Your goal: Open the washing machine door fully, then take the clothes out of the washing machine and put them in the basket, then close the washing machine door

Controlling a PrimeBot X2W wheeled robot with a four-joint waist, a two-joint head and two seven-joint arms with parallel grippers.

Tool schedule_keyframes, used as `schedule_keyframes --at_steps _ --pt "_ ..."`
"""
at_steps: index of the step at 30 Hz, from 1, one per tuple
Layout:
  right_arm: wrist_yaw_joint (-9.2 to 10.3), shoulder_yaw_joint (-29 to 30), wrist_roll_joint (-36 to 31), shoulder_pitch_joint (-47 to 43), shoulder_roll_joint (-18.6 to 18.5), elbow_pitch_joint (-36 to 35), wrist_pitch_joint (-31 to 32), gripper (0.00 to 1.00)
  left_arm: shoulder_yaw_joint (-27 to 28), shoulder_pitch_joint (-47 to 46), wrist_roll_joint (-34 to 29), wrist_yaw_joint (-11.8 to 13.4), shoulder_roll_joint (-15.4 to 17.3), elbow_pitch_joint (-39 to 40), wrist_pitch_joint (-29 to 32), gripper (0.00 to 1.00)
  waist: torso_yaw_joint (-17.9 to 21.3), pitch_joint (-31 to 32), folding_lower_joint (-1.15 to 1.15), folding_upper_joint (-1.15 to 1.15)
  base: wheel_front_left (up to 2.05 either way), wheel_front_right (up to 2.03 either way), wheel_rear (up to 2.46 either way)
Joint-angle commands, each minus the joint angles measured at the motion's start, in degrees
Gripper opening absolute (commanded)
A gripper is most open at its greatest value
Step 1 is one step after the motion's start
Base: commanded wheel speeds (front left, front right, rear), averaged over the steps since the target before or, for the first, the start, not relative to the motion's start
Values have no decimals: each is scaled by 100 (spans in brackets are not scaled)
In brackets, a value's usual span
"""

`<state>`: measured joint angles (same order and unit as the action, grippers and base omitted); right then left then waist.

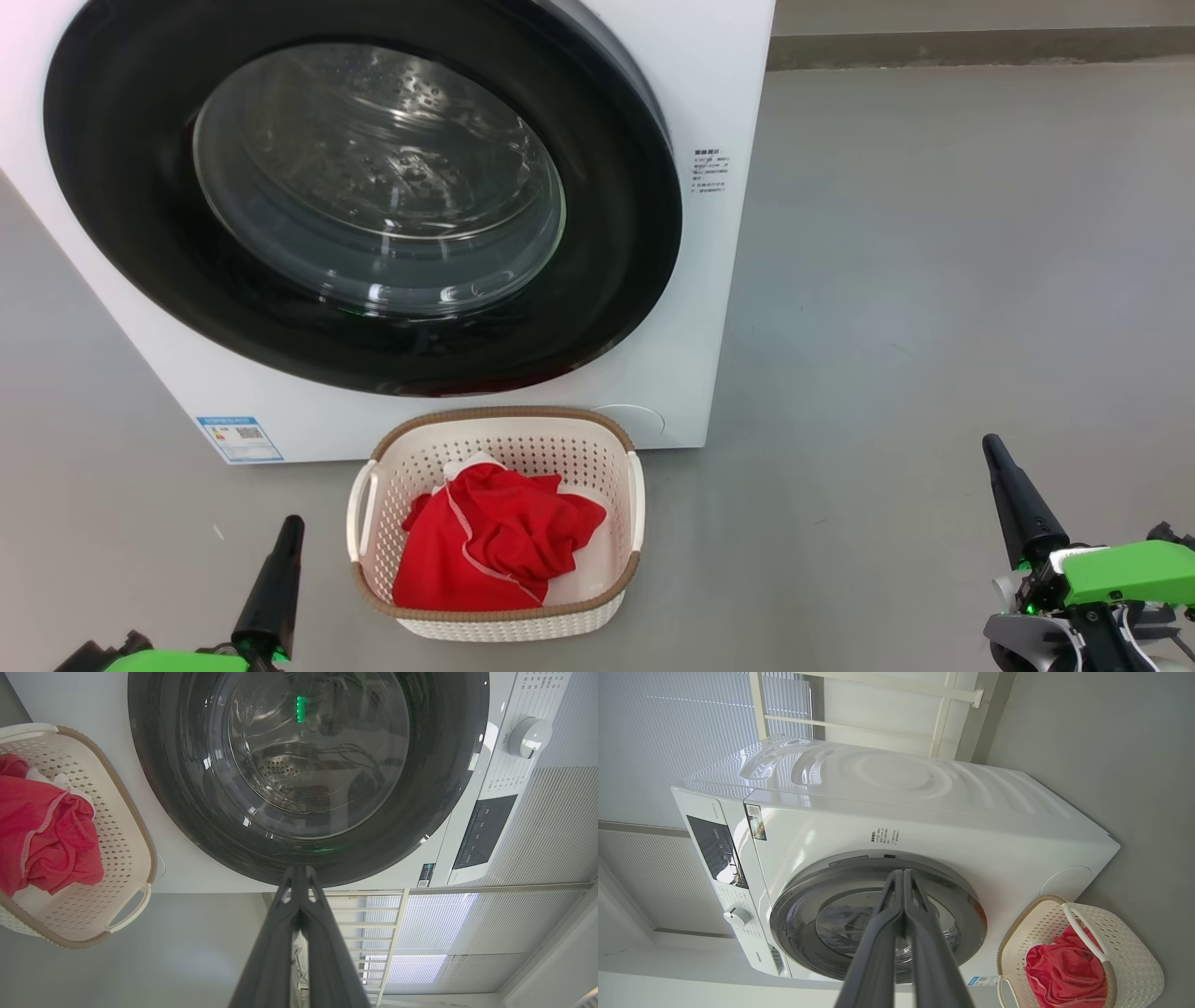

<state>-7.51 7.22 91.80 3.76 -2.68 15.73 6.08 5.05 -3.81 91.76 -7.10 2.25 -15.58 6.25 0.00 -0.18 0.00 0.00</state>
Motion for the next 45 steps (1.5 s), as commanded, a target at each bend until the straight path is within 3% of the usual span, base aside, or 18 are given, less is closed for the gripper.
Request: schedule_keyframes --at_steps 1,45 --pt "2 -76 42 242 -29 -171 36 0 148 -238 40 -39 63 154 25 0 0 0 0 0 0 0 0" --pt "2 -70 36 242 -24 -170 41 0 147 -238 40 -39 63 154 24 0 0 0 0 0 0 0 0"
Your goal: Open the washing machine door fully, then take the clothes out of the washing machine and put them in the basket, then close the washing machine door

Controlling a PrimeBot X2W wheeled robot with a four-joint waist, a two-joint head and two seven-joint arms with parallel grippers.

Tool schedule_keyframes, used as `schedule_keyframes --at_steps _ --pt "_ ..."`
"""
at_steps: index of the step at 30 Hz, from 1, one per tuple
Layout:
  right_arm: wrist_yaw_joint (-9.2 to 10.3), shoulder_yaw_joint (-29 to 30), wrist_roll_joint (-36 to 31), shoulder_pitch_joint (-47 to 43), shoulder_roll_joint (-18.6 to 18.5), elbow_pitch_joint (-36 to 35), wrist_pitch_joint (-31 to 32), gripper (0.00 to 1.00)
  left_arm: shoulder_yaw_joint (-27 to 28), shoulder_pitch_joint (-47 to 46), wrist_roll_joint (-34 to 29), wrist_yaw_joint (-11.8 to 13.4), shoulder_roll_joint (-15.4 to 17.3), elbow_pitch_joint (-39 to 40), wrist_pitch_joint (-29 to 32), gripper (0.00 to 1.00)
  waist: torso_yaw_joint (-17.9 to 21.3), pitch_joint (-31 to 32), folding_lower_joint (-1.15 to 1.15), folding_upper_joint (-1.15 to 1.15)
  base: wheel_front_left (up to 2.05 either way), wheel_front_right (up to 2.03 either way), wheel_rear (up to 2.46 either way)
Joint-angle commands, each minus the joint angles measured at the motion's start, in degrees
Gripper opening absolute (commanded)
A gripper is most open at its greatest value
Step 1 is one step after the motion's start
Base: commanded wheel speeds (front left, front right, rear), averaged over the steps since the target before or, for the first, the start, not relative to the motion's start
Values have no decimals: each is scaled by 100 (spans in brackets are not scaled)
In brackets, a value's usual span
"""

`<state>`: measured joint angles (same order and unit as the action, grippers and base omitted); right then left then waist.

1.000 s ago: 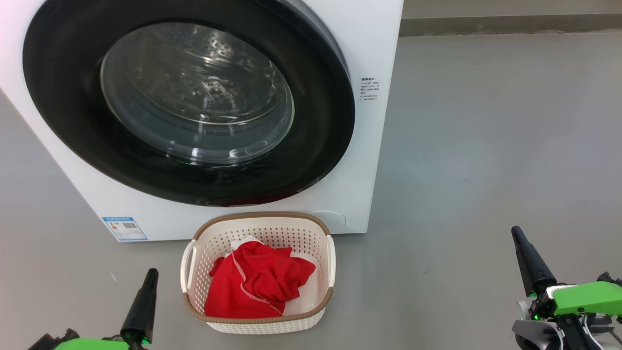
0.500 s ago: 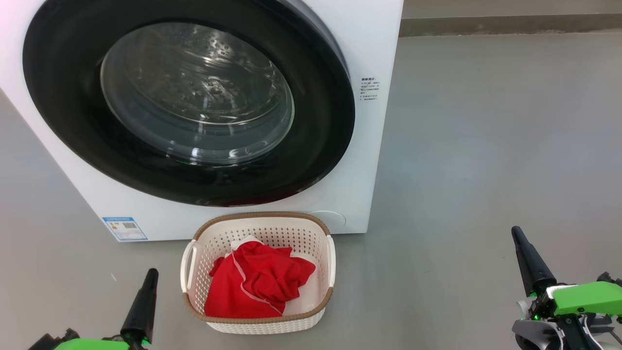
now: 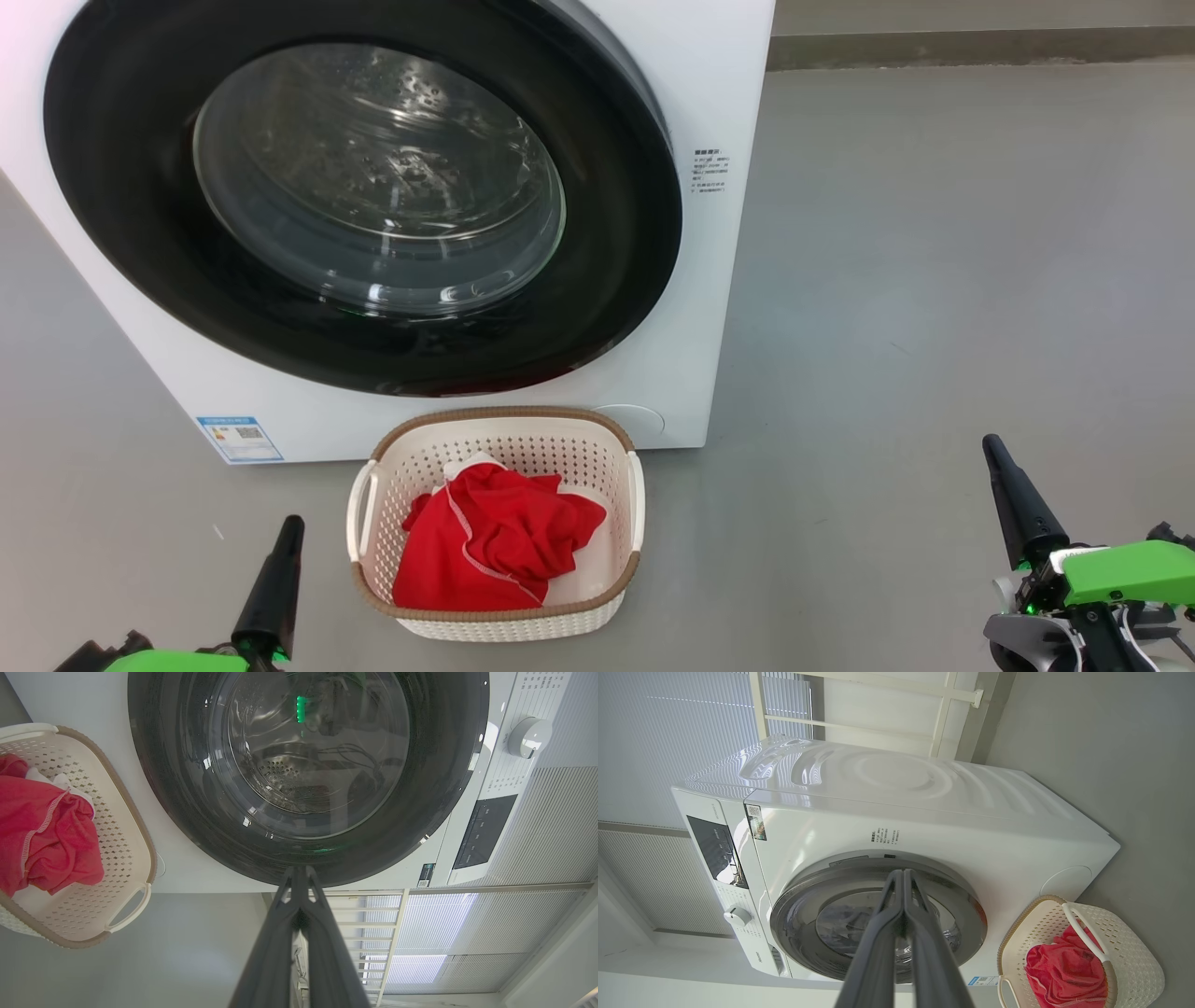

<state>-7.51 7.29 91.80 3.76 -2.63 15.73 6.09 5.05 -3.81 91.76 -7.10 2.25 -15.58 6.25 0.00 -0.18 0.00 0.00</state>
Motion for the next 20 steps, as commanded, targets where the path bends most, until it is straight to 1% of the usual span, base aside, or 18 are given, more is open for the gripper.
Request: schedule_keyframes --at_steps 1,20 --pt "2 -76 36 242 -29 -170 40 0 147 -238 40 -39 63 154 24 0 0 0 0 0 0 0 0" --pt "2 -75 35 243 -28 -170 41 0 147 -238 41 -39 63 154 24 0 0 0 0 0 0 0 0"
